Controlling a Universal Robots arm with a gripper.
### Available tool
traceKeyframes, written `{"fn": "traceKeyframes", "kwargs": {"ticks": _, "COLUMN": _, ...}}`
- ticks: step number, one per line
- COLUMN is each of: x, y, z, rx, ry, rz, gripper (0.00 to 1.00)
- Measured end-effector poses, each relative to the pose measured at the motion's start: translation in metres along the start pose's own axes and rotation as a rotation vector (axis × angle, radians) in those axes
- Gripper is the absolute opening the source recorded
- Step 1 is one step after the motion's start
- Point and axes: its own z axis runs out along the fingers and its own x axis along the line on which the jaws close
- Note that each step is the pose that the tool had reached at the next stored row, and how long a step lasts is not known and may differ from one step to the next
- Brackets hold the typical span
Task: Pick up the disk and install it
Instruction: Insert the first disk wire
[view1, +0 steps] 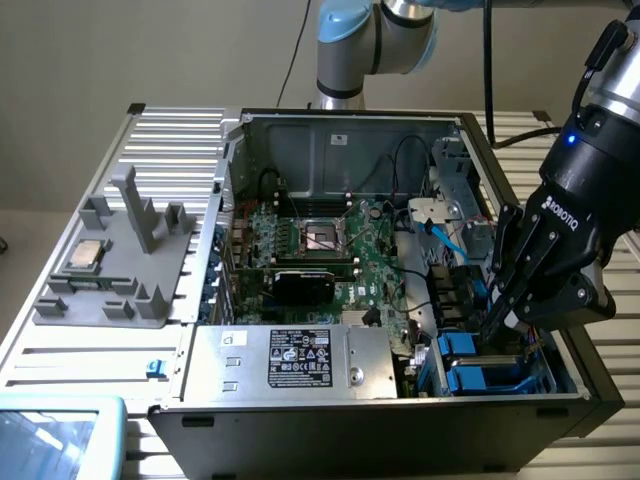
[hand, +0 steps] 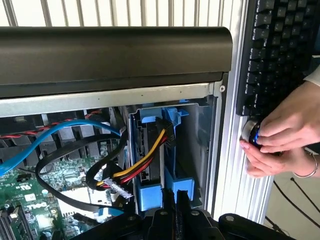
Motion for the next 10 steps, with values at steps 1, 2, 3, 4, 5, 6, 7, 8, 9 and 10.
{"fn": "traceKeyframes", "kwargs": {"ticks": 1, "x": -0.0003, "y": 0.0001, "z": 0.0002, "rx": -0.0148, "ry": 0.0023, "rz": -0.003, "gripper": 0.16}}
{"fn": "traceKeyframes", "kwargs": {"ticks": 2, "x": -0.0006, "y": 0.0001, "z": 0.0003, "rx": -0.0309, "ry": 0.0041, "rz": -0.006, "gripper": 0.16}}
{"fn": "traceKeyframes", "kwargs": {"ticks": 3, "x": -0.0008, "y": 0.0002, "z": 0.0003, "rx": -0.0467, "ry": 0.0055, "rz": -0.010, "gripper": 0.16}}
{"fn": "traceKeyframes", "kwargs": {"ticks": 4, "x": -0.0011, "y": 0.0002, "z": 0.0003, "rx": -0.0631, "ry": 0.0069, "rz": -0.014, "gripper": 0.16}}
{"fn": "traceKeyframes", "kwargs": {"ticks": 5, "x": -0.0013, "y": 0.0002, "z": 0.0003, "rx": -0.0795, "ry": 0.0081, "rz": -0.018, "gripper": 0.16}}
{"fn": "traceKeyframes", "kwargs": {"ticks": 6, "x": -0.0014, "y": 0.0002, "z": 0.0003, "rx": -0.0964, "ry": 0.0092, "rz": -0.022, "gripper": 0.16}}
{"fn": "traceKeyframes", "kwargs": {"ticks": 7, "x": -0.0016, "y": 0.0002, "z": 0.0004, "rx": -0.1130, "ry": 0.0100, "rz": -0.027, "gripper": 0.16}}
{"fn": "traceKeyframes", "kwargs": {"ticks": 8, "x": -0.0017, "y": 0.0003, "z": 0.0005, "rx": -0.1313, "ry": 0.0105, "rz": -0.032, "gripper": 0.16}}
{"fn": "traceKeyframes", "kwargs": {"ticks": 9, "x": -0.0019, "y": 0.0003, "z": 0.0005, "rx": -0.1482, "ry": 0.0099, "rz": -0.037, "gripper": 0.16}}
{"fn": "traceKeyframes", "kwargs": {"ticks": 10, "x": -0.0020, "y": 0.0003, "z": 0.0005, "rx": -0.1640, "ry": 0.0087, "rz": -0.043, "gripper": 0.16}}
